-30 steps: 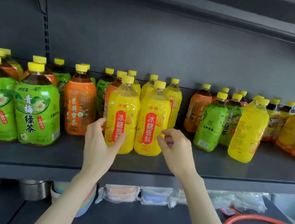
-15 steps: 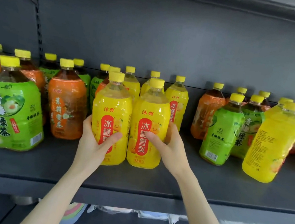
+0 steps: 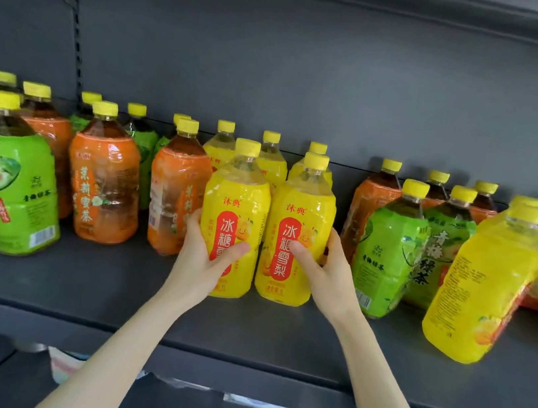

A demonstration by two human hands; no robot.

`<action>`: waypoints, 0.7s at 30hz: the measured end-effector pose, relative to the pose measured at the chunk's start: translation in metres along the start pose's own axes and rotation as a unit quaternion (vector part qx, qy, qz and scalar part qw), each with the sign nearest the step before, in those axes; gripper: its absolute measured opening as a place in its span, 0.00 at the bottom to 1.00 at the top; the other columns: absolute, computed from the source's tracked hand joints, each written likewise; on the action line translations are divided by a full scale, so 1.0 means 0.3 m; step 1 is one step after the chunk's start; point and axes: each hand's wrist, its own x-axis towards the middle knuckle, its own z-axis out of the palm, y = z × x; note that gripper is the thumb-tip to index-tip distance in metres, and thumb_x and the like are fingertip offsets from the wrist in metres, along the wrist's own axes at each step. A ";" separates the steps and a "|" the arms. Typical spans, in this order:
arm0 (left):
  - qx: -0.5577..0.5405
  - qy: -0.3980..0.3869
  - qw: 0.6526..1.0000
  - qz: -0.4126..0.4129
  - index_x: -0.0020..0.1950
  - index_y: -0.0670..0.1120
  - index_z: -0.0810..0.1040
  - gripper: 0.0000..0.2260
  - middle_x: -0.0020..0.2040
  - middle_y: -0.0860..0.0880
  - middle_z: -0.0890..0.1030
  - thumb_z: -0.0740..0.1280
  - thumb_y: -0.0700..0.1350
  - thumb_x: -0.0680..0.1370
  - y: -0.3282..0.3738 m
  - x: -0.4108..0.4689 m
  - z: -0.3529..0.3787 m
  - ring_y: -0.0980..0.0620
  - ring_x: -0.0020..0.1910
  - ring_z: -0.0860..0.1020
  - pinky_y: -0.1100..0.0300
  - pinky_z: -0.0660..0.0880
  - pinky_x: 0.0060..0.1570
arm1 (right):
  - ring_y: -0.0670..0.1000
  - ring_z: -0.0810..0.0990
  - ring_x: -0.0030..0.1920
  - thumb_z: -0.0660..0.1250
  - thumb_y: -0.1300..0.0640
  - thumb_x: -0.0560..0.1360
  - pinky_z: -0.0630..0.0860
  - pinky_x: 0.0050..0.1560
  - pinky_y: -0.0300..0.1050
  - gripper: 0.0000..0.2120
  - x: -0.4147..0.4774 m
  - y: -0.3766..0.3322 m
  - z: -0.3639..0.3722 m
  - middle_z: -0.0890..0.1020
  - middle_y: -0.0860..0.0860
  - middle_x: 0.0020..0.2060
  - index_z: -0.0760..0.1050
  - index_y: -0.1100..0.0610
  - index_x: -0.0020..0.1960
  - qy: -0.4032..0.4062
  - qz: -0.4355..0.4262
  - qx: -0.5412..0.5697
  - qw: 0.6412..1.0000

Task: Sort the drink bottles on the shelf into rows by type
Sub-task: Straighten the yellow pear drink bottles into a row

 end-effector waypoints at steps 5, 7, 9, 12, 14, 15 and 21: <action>0.053 -0.038 0.997 -0.052 0.73 0.54 0.48 0.50 0.70 0.49 0.62 0.69 0.69 0.60 -0.028 0.096 0.015 0.50 0.68 0.64 0.48 0.67 0.66 | 0.47 0.67 0.59 0.67 0.45 0.74 0.70 0.56 0.41 0.30 0.048 0.018 -0.008 0.64 0.51 0.62 0.62 0.50 0.72 0.027 0.003 -0.094 0.995; 0.064 -0.047 0.994 -0.074 0.74 0.56 0.46 0.52 0.70 0.49 0.61 0.67 0.71 0.58 -0.035 0.132 0.023 0.49 0.70 0.63 0.44 0.66 0.67 | 0.48 0.69 0.56 0.66 0.46 0.75 0.73 0.56 0.43 0.30 0.072 0.025 -0.007 0.66 0.52 0.63 0.61 0.52 0.73 0.039 -0.001 -0.118 0.992; 0.060 -0.054 0.993 -0.091 0.74 0.56 0.46 0.52 0.71 0.49 0.61 0.68 0.70 0.59 -0.042 0.165 0.036 0.48 0.70 0.63 0.43 0.66 0.67 | 0.50 0.74 0.58 0.66 0.46 0.75 0.76 0.58 0.49 0.31 0.092 0.031 0.001 0.69 0.52 0.65 0.59 0.53 0.73 0.055 0.001 -0.117 0.992; 0.039 -0.078 0.991 -0.102 0.75 0.54 0.44 0.50 0.72 0.49 0.61 0.70 0.67 0.63 -0.049 0.206 0.056 0.47 0.70 0.63 0.44 0.65 0.68 | 0.54 0.75 0.63 0.65 0.45 0.76 0.76 0.60 0.58 0.33 0.122 0.044 0.013 0.72 0.52 0.67 0.55 0.52 0.75 0.074 0.018 -0.114 0.991; 0.019 -0.087 0.990 -0.105 0.75 0.52 0.43 0.47 0.73 0.48 0.61 0.70 0.62 0.68 -0.058 0.230 0.069 0.47 0.70 0.63 0.46 0.65 0.68 | 0.55 0.74 0.64 0.64 0.45 0.76 0.75 0.61 0.59 0.34 0.142 0.046 0.015 0.71 0.53 0.67 0.53 0.53 0.75 0.074 0.024 -0.119 0.990; 0.011 -0.088 0.991 -0.104 0.75 0.51 0.43 0.45 0.72 0.48 0.61 0.70 0.58 0.70 -0.060 0.241 0.075 0.48 0.70 0.64 0.48 0.65 0.67 | 0.55 0.74 0.64 0.64 0.45 0.77 0.75 0.62 0.59 0.34 0.153 0.045 0.014 0.70 0.54 0.68 0.52 0.53 0.75 0.071 0.027 -0.121 0.990; -0.047 -0.072 0.990 -0.111 0.75 0.52 0.46 0.41 0.71 0.48 0.64 0.71 0.52 0.72 -0.069 0.288 0.112 0.47 0.69 0.66 0.50 0.67 0.64 | 0.57 0.73 0.66 0.63 0.48 0.78 0.74 0.62 0.59 0.34 0.198 0.047 0.019 0.68 0.56 0.69 0.49 0.55 0.76 0.080 0.037 -0.114 0.990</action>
